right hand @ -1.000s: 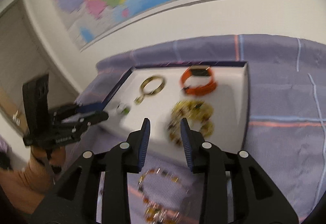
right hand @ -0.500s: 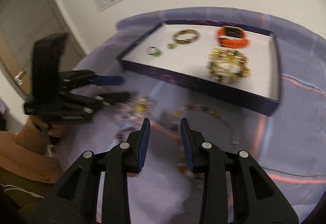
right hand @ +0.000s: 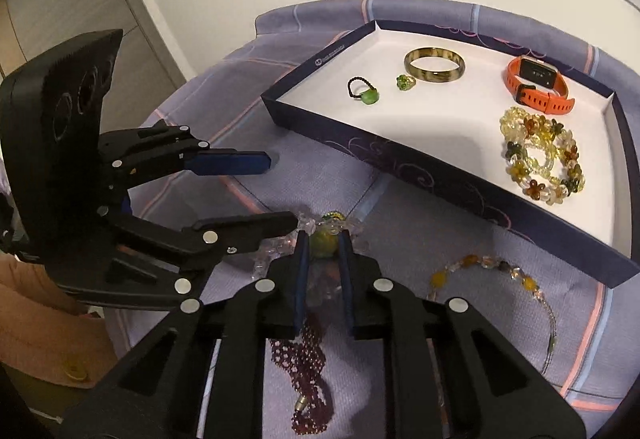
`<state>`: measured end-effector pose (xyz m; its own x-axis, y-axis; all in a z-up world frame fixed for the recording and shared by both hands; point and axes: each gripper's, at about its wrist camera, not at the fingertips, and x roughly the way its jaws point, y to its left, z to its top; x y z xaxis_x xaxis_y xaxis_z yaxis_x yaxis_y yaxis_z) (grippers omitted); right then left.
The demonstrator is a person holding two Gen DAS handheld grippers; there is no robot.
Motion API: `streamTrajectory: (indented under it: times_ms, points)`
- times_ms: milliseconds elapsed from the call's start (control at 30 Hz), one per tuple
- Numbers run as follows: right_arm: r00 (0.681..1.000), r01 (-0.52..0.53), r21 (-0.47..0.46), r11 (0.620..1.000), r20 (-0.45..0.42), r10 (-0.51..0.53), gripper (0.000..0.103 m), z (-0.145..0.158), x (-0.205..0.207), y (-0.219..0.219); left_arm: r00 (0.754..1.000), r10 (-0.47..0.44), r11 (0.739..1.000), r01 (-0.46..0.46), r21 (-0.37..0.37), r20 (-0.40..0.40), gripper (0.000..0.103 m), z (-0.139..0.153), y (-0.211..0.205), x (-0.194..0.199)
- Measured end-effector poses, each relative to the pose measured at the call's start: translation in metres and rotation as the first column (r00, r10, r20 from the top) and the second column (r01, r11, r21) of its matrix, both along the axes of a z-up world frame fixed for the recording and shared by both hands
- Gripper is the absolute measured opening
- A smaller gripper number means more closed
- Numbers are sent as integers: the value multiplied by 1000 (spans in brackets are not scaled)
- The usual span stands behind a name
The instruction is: Organize jewelry
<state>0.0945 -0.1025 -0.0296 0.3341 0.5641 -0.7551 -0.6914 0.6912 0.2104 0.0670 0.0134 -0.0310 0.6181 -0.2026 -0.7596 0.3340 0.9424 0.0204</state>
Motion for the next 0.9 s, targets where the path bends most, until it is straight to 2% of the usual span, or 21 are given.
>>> streamTrajectory:
  times_ms: [100,200,233,367,433,533,633,700,800,900]
  points:
    - [1000,-7,-25,1000,23,8,15,0,-3,3,1000,2,1000,-2,-12,-10,51,-1,3,2]
    - [1000,-11,-11,1000,21,11,14,1,-7,0,1000,15,1000,-16,-13,-12,53,-1,5,4]
    - [1000,-12,6,1000,13,12,14,2,-7,-3,1000,22,1000,-22,-11,-11,53,-1,6,4]
    - [996,-22,177,984,-77,36,14,14,-11,-28,998,61,998,-62,-12,-20,53,-2,13,9]
    - [995,-19,218,976,-90,39,14,18,-15,-39,997,76,997,-76,-13,-20,53,-2,16,11]
    - [996,30,229,973,-84,-11,14,23,-21,-60,993,118,993,-118,12,-10,53,-2,19,14]
    - [994,81,200,976,-86,-65,14,19,-27,-77,988,155,988,-155,17,1,52,0,22,14]
    - [992,100,180,979,-94,-85,15,15,-28,-83,992,128,992,-128,-11,8,51,5,20,9]
    - [992,109,143,984,-84,-97,15,9,-31,-86,998,18,999,-16,-34,61,51,17,3,-8]
    - [993,101,115,988,-75,-93,15,5,-34,-83,990,-103,993,108,-54,92,51,26,-16,-23]
